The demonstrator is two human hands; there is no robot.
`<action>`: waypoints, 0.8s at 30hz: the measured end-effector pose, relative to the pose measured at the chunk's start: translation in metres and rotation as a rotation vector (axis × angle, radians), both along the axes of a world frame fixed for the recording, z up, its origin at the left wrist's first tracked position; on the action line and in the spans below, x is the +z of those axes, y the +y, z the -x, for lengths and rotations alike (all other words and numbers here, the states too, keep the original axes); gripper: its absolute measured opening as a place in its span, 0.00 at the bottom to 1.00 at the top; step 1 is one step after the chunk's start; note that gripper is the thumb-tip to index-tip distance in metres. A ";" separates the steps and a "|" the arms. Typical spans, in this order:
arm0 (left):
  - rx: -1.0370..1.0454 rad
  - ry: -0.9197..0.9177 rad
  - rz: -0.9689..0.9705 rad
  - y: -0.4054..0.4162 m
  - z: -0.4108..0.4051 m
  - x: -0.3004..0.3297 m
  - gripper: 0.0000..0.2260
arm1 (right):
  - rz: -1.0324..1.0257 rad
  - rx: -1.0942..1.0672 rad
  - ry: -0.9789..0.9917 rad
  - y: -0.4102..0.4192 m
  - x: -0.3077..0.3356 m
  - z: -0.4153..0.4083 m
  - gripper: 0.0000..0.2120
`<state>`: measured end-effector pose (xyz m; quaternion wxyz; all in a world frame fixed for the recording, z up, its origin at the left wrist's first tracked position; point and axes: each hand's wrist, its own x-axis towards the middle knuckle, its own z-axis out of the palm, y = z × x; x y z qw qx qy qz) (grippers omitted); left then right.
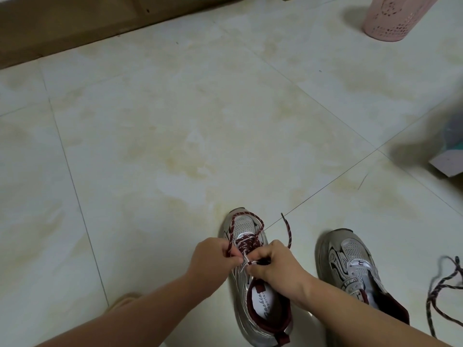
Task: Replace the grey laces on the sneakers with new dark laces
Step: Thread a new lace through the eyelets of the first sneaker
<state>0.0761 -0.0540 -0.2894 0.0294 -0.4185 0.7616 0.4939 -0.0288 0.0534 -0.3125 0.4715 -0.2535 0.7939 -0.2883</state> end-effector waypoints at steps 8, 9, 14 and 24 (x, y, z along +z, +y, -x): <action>-0.025 -0.012 0.048 -0.004 0.003 -0.002 0.13 | 0.010 -0.012 -0.030 -0.002 -0.001 0.003 0.12; -0.009 -0.016 0.017 -0.005 0.003 -0.004 0.13 | 0.011 -0.010 -0.022 -0.003 -0.002 0.003 0.10; -0.096 -0.053 0.011 -0.008 0.004 -0.008 0.14 | 0.033 0.065 0.093 -0.004 -0.007 0.004 0.12; -0.515 -0.118 0.297 -0.016 0.017 0.001 0.06 | 0.026 0.058 0.124 -0.006 -0.010 0.001 0.08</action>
